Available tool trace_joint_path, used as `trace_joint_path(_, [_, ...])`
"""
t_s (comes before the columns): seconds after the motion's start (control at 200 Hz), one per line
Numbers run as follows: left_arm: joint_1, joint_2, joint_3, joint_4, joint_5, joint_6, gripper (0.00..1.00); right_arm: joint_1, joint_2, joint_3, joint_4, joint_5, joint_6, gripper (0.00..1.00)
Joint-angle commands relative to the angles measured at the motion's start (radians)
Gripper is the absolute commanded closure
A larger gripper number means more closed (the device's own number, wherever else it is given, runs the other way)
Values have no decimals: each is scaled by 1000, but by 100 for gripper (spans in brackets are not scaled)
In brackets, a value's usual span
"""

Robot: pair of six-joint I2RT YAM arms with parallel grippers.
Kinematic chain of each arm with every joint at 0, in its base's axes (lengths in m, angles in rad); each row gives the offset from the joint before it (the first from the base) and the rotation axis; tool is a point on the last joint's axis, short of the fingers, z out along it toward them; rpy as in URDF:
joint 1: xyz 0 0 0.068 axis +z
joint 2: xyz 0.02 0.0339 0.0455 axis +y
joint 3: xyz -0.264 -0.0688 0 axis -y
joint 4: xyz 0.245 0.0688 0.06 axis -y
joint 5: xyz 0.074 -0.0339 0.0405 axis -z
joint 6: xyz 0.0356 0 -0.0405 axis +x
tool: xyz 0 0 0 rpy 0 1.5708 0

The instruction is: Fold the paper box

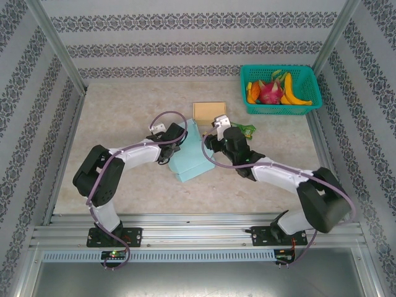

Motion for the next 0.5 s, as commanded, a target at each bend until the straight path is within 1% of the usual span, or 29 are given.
trace_joint_path(0.0, [9, -3, 29, -21, -27, 94, 100, 9, -98, -37, -96, -57, 77, 36])
trace_joint_path(0.1, [14, -45, 1, 45, 13, 195, 100, 7, -214, -54, -189, -29, 105, 34])
trace_joint_path(0.155, [16, -80, -13, 78, 39, 259, 100, 1, -274, -49, -269, -16, 117, 33])
trace_joint_path(0.215, [16, -121, -24, 109, 92, 346, 100, -14, -338, -35, -370, -14, 146, 33])
trace_joint_path(0.265, [17, -160, -36, 145, 152, 416, 100, -31, -395, -28, -441, -36, 154, 33])
trace_joint_path(0.325, [17, -209, -54, 169, 200, 461, 100, -60, -476, -29, -512, -42, 139, 29])
trace_joint_path(0.415, [16, -285, -85, 209, 271, 545, 98, -120, -588, -58, -557, -48, 114, 26])
trace_joint_path(0.495, [16, -326, -49, 145, 297, 624, 97, -165, -691, -125, -527, -63, 121, 23])
